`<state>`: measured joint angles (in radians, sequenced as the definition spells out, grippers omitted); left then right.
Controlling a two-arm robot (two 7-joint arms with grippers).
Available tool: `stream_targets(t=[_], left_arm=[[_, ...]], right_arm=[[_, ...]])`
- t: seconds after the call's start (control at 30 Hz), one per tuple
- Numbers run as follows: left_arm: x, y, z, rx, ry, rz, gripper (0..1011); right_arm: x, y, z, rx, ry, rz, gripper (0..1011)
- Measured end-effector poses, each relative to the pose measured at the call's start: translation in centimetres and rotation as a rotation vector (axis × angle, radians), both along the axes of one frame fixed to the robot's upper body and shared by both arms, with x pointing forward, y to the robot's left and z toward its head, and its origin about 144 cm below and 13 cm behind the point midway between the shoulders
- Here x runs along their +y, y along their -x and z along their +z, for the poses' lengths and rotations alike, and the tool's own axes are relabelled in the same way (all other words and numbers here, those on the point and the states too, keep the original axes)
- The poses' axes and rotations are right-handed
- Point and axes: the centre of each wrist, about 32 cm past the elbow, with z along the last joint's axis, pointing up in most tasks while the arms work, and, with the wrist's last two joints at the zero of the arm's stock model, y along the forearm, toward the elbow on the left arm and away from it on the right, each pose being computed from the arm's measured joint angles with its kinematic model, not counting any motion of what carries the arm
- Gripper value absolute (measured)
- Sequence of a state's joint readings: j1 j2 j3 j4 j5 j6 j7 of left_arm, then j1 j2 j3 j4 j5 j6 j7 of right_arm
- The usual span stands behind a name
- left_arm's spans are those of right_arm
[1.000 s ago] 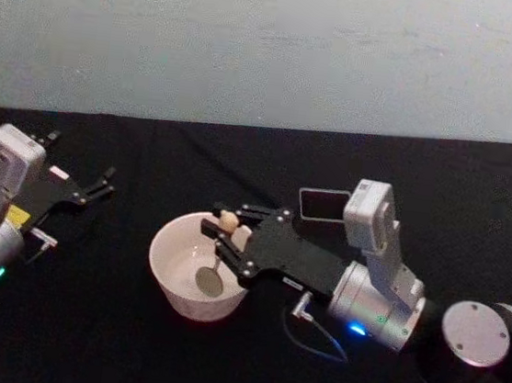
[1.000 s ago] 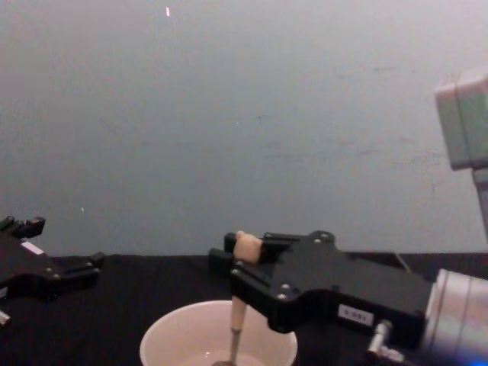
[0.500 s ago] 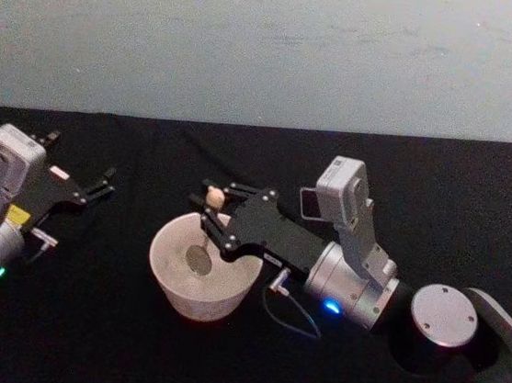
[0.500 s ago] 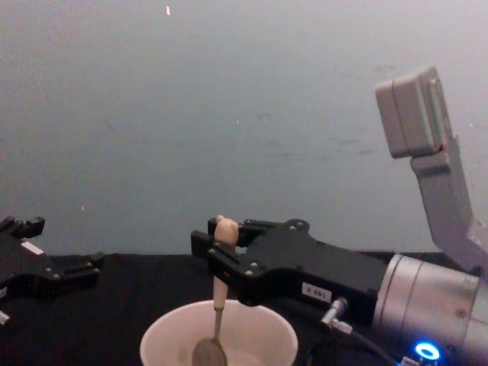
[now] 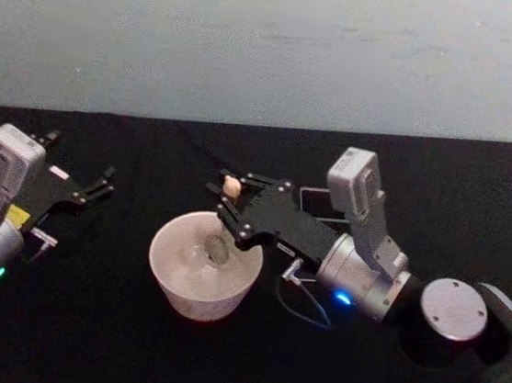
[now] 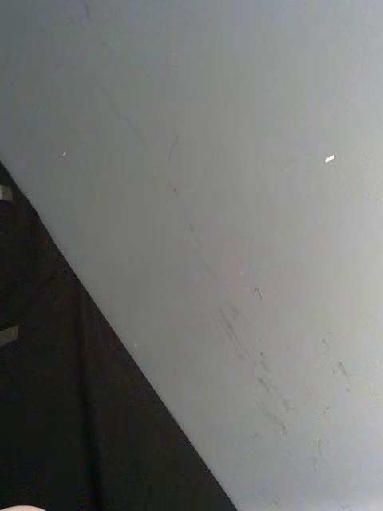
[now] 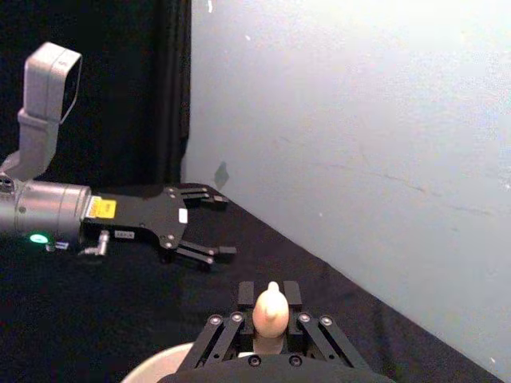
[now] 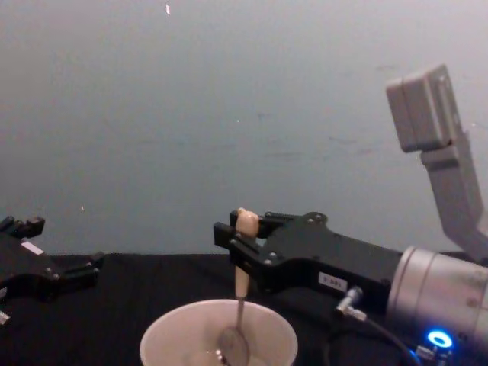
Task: Pick up the stirring spoon with one hand, stir inside the cup, then place it back in its original position.
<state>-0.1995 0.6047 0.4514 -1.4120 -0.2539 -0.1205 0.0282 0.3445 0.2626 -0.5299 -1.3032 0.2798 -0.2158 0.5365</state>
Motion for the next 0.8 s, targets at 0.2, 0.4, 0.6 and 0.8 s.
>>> stream_targets(t=[0.2,0.4,0.6,0.8], left_arm=[[0.0,0.0,0.0,0.000,0.000,0.000,1001],[0.0,0.0,0.0,0.000,0.000,0.000,1001],[0.0,0.0,0.0,0.000,0.000,0.000,1001],[0.0,0.0,0.0,0.000,0.000,0.000,1002]], right_arm=[[-1.0,0.4,0.1,0.003,0.015,-0.011,214],[-1.9,1.4,0.2,0.018,0.021,0.004,214],[-2.0,2.5,0.2,0.038,0.014,0.046,214],[-1.2,3.1,0.1,0.052,0.008,0.081,214]])
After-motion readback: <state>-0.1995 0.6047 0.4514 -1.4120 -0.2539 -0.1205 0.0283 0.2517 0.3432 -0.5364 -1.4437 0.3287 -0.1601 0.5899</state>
